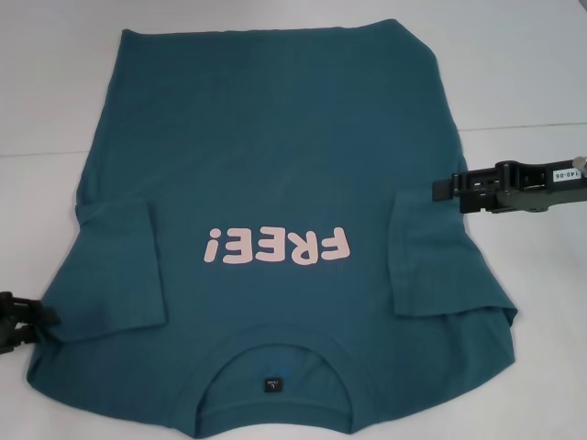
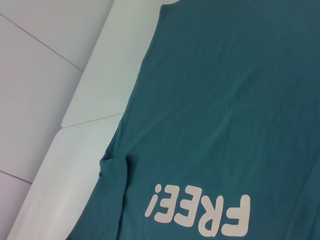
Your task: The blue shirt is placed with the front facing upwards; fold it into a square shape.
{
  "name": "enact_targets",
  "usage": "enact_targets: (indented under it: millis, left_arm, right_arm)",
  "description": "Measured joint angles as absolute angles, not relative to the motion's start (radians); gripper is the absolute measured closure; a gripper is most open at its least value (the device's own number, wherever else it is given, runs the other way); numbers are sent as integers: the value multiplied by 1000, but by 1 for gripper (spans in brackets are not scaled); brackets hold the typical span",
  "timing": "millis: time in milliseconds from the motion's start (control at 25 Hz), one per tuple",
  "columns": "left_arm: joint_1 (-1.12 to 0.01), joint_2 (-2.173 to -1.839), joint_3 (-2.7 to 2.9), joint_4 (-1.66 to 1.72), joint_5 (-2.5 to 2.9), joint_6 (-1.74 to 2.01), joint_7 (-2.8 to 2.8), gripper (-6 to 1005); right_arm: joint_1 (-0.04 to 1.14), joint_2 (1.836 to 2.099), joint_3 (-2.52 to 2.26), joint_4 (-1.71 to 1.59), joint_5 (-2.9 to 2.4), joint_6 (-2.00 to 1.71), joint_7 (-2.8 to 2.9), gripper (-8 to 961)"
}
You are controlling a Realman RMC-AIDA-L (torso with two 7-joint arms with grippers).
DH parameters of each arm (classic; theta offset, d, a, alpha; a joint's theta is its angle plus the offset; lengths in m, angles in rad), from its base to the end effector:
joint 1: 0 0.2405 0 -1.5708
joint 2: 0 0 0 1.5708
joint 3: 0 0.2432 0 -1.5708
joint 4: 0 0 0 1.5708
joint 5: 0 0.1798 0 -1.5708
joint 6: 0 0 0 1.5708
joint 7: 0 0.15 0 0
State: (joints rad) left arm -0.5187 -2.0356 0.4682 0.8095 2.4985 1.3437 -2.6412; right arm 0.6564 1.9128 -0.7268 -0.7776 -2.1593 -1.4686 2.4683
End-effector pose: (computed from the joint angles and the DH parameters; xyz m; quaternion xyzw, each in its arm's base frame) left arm -0.3239 0.3134 0.0511 -0.6097 -0.7463 -0.1480 0.2223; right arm 0.2340 0.3626 0.0699 -0.7796 0.5845 0.1768 0.1388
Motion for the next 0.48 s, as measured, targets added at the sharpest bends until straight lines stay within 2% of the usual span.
enact_targets:
  millis: [200,480]
  left_arm:
    - [-522,-2036,468,810,2527,1343,-2653,701]
    - [-523,-2028,443,798,2503,1361,-2639,912]
  right_arm:
    - [654,1913,-726,-778,-2159,-1469,2468,191]
    - [650,1913,-726,-778,-2159,-1468,2465,191]
